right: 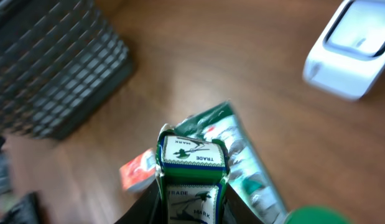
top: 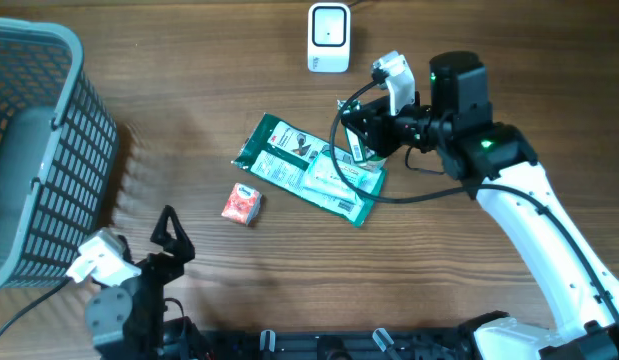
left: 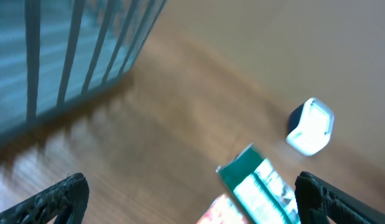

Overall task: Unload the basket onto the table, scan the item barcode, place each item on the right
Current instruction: 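Carry the small green box over the white scanner with the right gripper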

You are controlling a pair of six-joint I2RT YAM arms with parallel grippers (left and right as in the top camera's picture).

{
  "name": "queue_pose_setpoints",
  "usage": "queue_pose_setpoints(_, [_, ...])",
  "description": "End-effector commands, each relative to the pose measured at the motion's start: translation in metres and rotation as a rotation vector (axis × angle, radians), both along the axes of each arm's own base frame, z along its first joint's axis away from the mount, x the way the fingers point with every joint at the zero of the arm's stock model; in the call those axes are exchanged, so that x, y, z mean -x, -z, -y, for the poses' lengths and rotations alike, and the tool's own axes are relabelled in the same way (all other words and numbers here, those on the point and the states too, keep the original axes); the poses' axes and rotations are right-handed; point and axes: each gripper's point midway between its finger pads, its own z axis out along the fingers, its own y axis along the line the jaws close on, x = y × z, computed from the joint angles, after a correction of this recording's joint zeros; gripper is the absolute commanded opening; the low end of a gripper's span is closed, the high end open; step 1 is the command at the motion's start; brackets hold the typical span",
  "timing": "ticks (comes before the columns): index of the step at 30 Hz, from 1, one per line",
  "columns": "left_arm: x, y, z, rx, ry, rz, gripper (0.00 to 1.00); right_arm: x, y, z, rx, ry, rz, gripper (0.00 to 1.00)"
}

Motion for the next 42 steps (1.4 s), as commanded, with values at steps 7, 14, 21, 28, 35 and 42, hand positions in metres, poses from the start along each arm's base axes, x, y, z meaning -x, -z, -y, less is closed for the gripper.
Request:
queue_pose_setpoints(7, [0.002, 0.032, -0.002, 0.074, -0.034, -0.08, 1.0, -0.101, -0.018, 0.049, 0.308, 0.419, 0.406, 0.27])
queue_pose_setpoints(14, [0.002, 0.032, -0.002, 0.074, -0.034, -0.081, 1.0, -0.209, 0.013, 0.054, 0.672, 0.502, 0.529, 0.26])
queue_pose_setpoints(21, [0.002, 0.032, -0.002, 0.074, -0.034, -0.081, 1.0, -0.273, 0.033, 0.007, 0.953, 0.533, 0.852, 0.29])
queue_pose_setpoints(28, [0.002, 0.032, -0.002, 0.074, -0.034, -0.08, 1.0, -0.281, 0.066, -0.04, 0.957, 0.408, 0.985, 0.29])
queue_pose_setpoints(35, [0.002, 0.032, -0.002, 0.074, -0.034, -0.08, 1.0, -0.28, 0.11, -0.051, 0.994, 0.318, 0.952, 0.29])
queue_pose_setpoints(42, [0.002, 0.032, -0.002, 0.074, -0.034, -0.08, 1.0, -0.275, 0.077, -0.029, 1.046, 0.432, 0.906, 0.29])
